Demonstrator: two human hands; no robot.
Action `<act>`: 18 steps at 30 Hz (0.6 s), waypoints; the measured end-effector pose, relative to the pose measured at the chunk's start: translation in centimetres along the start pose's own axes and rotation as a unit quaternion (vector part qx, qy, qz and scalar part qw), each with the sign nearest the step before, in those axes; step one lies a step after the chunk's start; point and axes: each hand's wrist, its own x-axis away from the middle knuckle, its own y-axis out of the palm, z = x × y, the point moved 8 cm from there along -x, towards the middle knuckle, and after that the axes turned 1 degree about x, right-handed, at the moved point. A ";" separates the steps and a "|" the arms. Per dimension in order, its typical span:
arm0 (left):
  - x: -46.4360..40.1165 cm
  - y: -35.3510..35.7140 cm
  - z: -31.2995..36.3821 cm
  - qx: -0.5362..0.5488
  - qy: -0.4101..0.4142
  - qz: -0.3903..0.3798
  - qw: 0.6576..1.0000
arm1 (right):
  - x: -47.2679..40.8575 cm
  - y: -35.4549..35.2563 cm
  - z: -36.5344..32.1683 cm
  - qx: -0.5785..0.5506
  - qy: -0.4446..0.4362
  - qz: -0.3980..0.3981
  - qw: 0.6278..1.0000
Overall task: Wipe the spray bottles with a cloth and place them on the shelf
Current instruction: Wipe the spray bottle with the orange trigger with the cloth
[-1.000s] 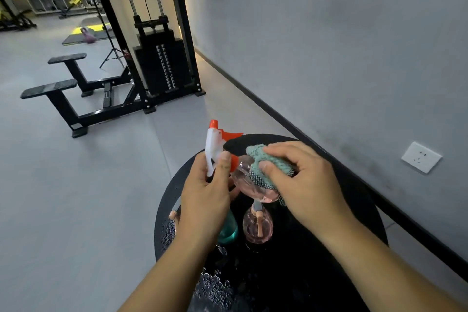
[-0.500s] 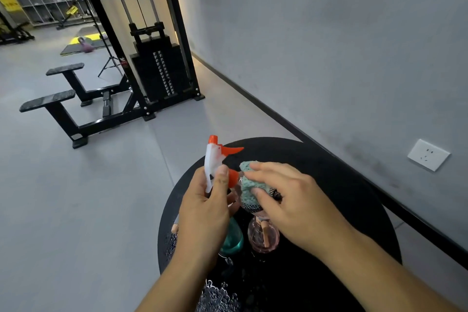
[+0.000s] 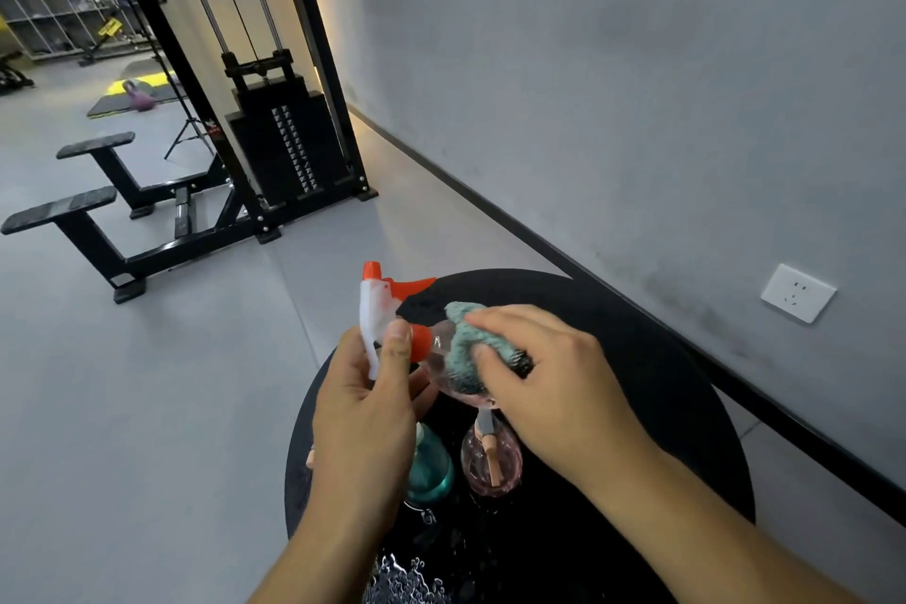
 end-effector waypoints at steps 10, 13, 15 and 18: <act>0.2 0.1 0.0 0.017 -0.007 -0.005 1.000 | -0.2 -0.2 1.0 0.007 0.027 -0.018 0.999; 0.0 -0.1 0.6 0.035 0.007 -0.004 0.999 | -0.5 -1.6 2.3 -0.009 0.066 0.024 0.998; 0.1 0.1 0.7 0.037 0.009 -0.013 0.999 | -0.2 -1.3 1.7 -0.026 0.055 0.019 0.998; 0.3 0.7 0.3 0.042 -0.001 -0.026 0.999 | 0.3 -0.6 0.5 -0.031 0.020 -0.014 0.999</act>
